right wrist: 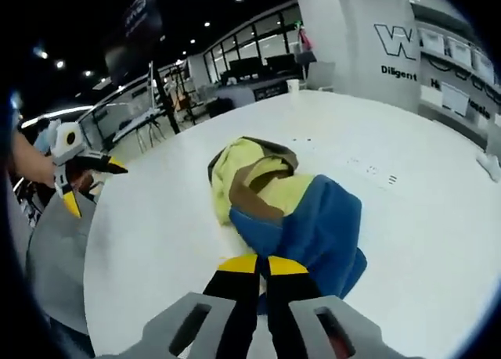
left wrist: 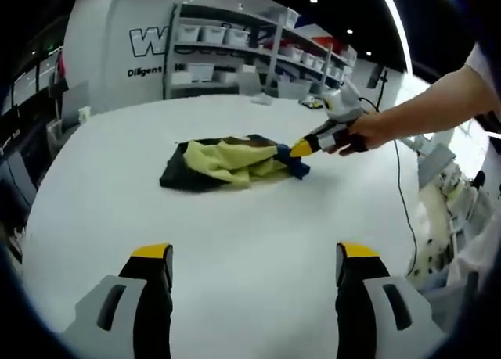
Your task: Fold the garment on the visible template until the final outline fits inside the template.
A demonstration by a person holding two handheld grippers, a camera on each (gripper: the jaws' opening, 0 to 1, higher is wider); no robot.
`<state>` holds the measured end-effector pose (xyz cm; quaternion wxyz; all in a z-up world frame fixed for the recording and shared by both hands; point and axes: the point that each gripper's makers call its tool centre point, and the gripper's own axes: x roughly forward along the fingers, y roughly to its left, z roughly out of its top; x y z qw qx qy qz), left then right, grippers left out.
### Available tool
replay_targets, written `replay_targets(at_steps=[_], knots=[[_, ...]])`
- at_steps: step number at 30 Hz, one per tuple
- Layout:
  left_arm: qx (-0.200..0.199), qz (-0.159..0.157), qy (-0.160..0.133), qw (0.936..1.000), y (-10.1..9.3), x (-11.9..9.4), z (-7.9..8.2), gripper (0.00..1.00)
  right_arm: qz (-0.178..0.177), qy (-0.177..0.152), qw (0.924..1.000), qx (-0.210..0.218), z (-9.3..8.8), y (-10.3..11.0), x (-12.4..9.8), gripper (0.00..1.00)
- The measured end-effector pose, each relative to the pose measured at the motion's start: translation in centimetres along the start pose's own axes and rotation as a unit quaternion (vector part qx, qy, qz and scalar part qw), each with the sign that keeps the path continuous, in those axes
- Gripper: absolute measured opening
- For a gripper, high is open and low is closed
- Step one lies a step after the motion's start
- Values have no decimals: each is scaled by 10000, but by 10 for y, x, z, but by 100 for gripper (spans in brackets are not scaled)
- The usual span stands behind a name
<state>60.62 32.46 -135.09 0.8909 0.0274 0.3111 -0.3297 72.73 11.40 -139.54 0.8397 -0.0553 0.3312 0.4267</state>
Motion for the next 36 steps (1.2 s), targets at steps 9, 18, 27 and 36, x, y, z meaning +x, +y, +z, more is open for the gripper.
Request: replay_targets(at_steps=[9,18,27,36], knots=[[435,-329,-123,9984,16,26,52,77,234,68,9975,-662,-7,10,-8,0],[763,-700,-113,9946,34,66,96,59,498,193,9885,-1418,-16,24,-14,0],[919,-948,128,9912,48,108,116,49,581,281,9803,-1867,-17,32,-18,0],[696,-697,217,9949,79,156,134,37,570,205,9808,-1853,-16,34,-19,0]])
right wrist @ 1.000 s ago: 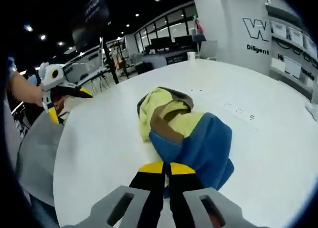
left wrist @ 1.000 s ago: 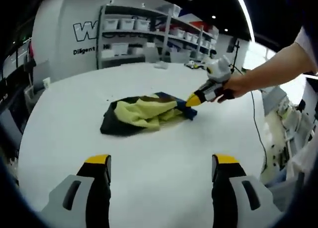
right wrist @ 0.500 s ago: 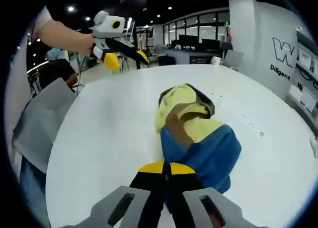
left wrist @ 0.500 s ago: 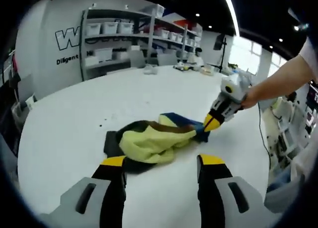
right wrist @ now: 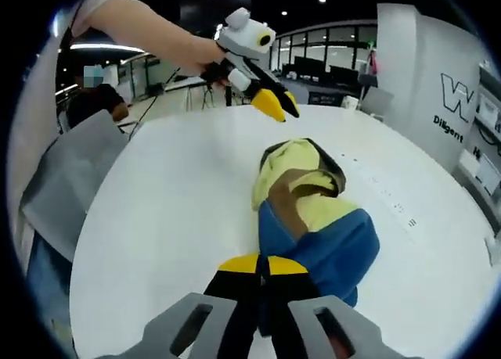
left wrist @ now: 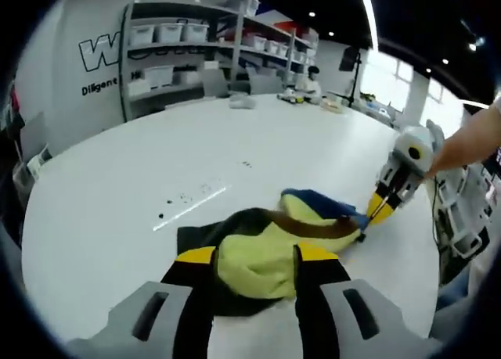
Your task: Fold the garment on the visible template until the final outline fits inside the template.
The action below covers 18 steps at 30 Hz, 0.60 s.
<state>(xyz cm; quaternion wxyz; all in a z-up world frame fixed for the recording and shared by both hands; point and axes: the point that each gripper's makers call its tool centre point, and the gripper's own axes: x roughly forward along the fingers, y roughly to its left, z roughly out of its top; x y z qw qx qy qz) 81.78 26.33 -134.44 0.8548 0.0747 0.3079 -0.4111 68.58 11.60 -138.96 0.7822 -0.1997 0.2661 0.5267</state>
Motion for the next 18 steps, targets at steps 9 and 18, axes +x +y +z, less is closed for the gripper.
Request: replay_targets(at_steps=[9,18], knots=[[111,234,361,9990,28,31,-14,34,-13,-36,10000,-80,3,1,1,0],[115,213,708,9972,34,43,-32,12,-67,-82,9999,-48,5,1,1,0]])
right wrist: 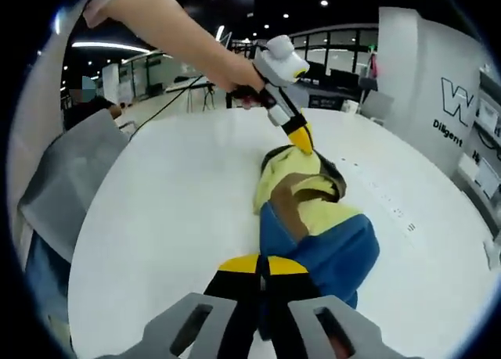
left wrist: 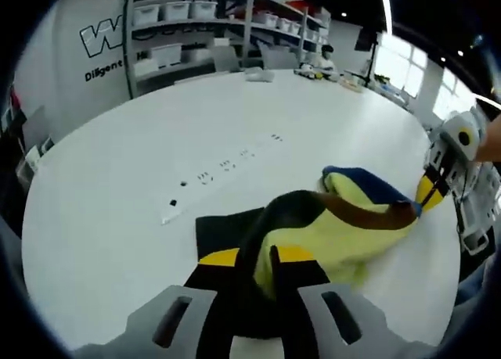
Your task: Fold the garment on the visible template until the final outline fits inside the template.
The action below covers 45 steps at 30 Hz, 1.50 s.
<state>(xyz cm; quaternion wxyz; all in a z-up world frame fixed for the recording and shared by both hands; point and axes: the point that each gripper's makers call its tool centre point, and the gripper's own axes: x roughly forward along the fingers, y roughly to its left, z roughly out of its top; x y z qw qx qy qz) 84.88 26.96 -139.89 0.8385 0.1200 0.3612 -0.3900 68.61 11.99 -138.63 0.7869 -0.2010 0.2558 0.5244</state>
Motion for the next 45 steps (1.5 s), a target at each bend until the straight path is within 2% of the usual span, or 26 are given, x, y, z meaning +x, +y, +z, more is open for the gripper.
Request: replay_targets(at_steps=[2,4,8,11,16,19,22,23,25,27,29,31,32,37,38,39,40,42,45], knots=[[30,9,9,10000,-1,-2,-3,5,-42,-13,10000,35,1,-1,0,0],[136,-30,51,9999,-4,-7,-7,5,-72,6,10000,36,0,-2,0,0],[7,12,-290,9996,-6,-29,-3,4,-131,-20,9997,201,-1,-2,-1,0],[-59,19,-472,9989,-10,-51,-8,4,-271,-74,9986,449,-3,-6,-5,0],[-140,20,-647,9978,-25,-89,-33,4,-456,-166,9958,774,-3,-7,-10,0],[-251,48,-684,9973,-35,-107,-54,4,-489,-275,9942,918,0,-3,-12,0],[-420,140,-696,9966,-46,-122,-76,3,-513,-301,9925,1071,0,4,-12,0],[-642,119,-785,9948,-53,-129,-85,3,-534,-321,9920,1098,0,6,-13,0],[-623,181,-784,9948,-60,-137,-98,3,-530,-436,9910,1148,3,13,-16,0],[-789,143,-801,9936,-72,-142,-111,3,-521,-353,9917,1119,-1,19,-16,0],[-693,115,-739,9948,-80,-143,-118,3,-525,-327,9917,1130,-4,24,-17,0],[-341,131,-721,9967,-82,-141,-113,3,-535,-267,9924,1078,-7,28,-18,0],[-276,109,-749,9967,-82,-139,-104,4,-542,-257,9923,1086,-9,29,-19,0],[129,-17,-1297,9915,-74,-124,-54,23,-575,-256,9923,1067,-12,34,-21,0],[142,2,-1209,9926,-73,-121,-53,25,-582,-261,9922,1070,-12,34,-21,0],[212,3,-935,9954,-68,-115,-56,27,-601,-266,9921,1064,-13,33,-22,0],[288,-15,-867,9958,-67,-111,-53,26,-605,-266,9921,1071,-13,33,-22,0],[580,1,-987,9934,-64,-105,-35,27,-623,-268,9922,1045,-13,33,-22,0],[560,-282,-875,9942,-67,-89,-23,30,-609,-231,9931,974,-14,34,-22,0]])
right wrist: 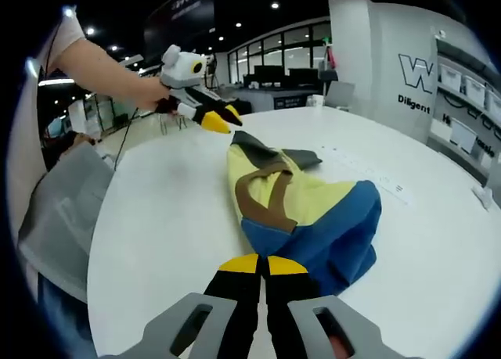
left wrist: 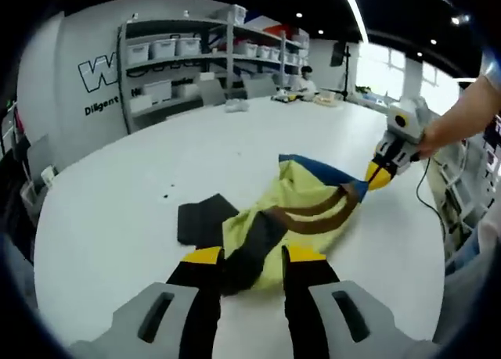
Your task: Fold the garment on the visible template until the final outline fits inside the template.
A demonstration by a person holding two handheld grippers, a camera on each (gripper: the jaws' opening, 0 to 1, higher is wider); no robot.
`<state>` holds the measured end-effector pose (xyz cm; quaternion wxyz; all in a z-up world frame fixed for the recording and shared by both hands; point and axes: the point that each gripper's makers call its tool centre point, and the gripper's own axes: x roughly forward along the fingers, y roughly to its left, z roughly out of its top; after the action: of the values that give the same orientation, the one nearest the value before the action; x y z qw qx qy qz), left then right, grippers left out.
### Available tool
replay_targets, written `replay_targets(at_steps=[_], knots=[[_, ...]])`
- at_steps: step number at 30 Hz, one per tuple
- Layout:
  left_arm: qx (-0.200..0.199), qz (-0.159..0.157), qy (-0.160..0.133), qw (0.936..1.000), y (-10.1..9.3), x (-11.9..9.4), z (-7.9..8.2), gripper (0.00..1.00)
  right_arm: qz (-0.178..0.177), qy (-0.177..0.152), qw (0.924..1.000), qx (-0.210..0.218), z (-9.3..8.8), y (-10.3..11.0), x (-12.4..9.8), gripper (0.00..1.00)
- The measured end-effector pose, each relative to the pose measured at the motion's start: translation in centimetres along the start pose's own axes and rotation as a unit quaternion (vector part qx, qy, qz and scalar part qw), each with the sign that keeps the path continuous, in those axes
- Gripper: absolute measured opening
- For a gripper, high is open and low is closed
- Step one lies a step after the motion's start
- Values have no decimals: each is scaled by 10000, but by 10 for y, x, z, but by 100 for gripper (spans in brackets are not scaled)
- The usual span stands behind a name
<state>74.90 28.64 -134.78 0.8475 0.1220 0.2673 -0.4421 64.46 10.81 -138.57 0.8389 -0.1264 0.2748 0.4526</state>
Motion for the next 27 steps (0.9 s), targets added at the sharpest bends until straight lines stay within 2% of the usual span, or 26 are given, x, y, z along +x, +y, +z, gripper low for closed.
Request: replay_targets(at_steps=[2,5,7,9,13,15,18,22,27], knots=[[78,-235,289,9993,-4,10,-4,29,3,3,10000,0,0,0,0,0],[237,-428,480,9977,-9,23,-5,28,42,38,9999,-113,-1,1,1,0],[89,-701,648,9954,-16,31,-8,28,70,60,9998,-161,-2,4,1,0],[52,-766,852,9934,-16,37,-14,26,102,90,9997,-210,-4,5,1,0],[22,-775,942,9925,-15,43,-15,19,119,149,9995,-264,-9,7,0,0],[76,-763,1020,9918,-14,41,-18,10,112,179,9994,-265,-11,7,-1,0],[23,-786,1031,9916,-15,36,-19,6,69,157,9996,-211,-11,5,-2,0],[-24,-844,1022,9912,-21,22,-21,5,5,99,10000,2,-13,2,-4,0],[-122,-878,794,9929,-31,-1,-21,4,-131,-115,9990,414,-6,-4,-10,0]])
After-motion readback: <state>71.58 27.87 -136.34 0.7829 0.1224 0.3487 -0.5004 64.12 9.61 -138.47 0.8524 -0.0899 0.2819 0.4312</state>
